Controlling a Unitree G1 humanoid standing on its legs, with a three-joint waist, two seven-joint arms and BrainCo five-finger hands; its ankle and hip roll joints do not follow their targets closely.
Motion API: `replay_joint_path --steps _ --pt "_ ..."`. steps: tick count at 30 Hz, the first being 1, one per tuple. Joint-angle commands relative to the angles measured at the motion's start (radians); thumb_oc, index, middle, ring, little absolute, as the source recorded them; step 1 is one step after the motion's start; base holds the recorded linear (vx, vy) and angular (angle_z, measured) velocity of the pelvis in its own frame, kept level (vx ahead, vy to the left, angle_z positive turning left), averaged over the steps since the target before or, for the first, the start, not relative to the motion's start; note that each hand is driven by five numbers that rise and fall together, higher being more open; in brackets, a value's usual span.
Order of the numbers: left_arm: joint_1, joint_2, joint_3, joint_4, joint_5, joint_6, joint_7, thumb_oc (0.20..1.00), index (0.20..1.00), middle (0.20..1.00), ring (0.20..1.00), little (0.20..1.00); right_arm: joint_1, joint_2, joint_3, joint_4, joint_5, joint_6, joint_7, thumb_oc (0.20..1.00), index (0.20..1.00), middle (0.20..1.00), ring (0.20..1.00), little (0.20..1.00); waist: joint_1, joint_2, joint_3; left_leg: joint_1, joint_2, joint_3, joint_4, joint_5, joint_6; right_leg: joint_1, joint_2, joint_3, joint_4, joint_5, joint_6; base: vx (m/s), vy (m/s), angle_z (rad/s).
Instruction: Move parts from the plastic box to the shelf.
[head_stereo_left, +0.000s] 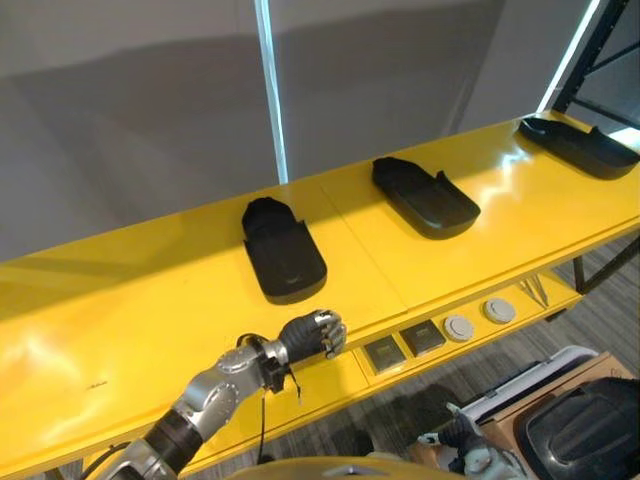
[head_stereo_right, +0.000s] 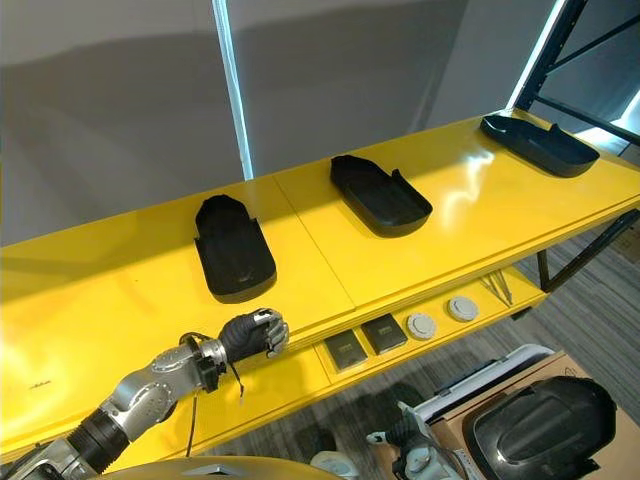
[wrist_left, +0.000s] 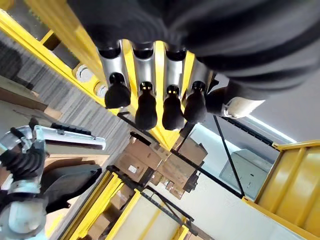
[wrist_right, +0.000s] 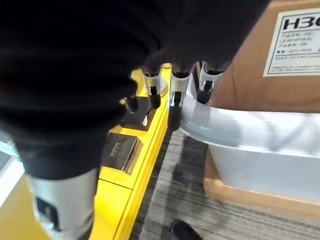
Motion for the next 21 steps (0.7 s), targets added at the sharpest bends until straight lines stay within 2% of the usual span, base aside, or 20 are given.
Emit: replay_joint_path --steps 1,12,16,21 --pt "-0.073 -0.021 0.044 0.000 -0.012 -0.078 0.022 0.200 0.200 0.200 0.200 0.200 -0.007 0.040 0.050 0.003 0.000 -0.003 0.029 1.000 1.000 1.000 1.000 1.000 -0.001 -0.038 0.030 0.002 0.008 -0.009 -0.002 -0.018 0.023 0.057 -0.052 -0.015 0.001 -0.028 0.069 0.03 0.008 0.00" --pt "-0.106 -0.052 0.094 0.093 -0.019 -0.101 0.109 0.200 0.200 0.200 0.200 0.200 -0.006 0.043 0.055 0.008 -0.020 -0.005 0.040 1.000 1.000 1.000 1.000 1.000 -0.005 -0.044 0.019 0.008 0.009 -0.006 -0.002 -0.020 0.022 0.063 -0.048 -0.014 0.001 -0.032 0.065 0.01 0.000 -0.01" --pt "-0.117 -0.065 0.112 0.186 0.028 -0.135 0.146 0.200 0.200 0.200 0.200 0.200 -0.006 0.044 0.059 0.000 -0.024 0.002 0.044 1.000 1.000 1.000 1.000 1.000 -0.008 -0.047 0.019 0.010 0.009 -0.005 -0.002 -0.021 0.022 0.065 -0.047 -0.013 0.001 -0.032 0.064 0.00 0.000 0.00" --pt "-0.136 -0.078 0.136 0.268 0.041 -0.163 0.144 0.200 0.200 0.200 0.200 0.200 -0.005 0.041 0.066 -0.005 -0.028 0.003 0.050 1.000 1.000 1.000 1.000 1.000 -0.012 -0.048 0.018 0.012 0.010 -0.002 -0.002 -0.020 0.022 0.066 -0.046 -0.011 0.001 -0.033 0.063 0.00 0.000 0.00"
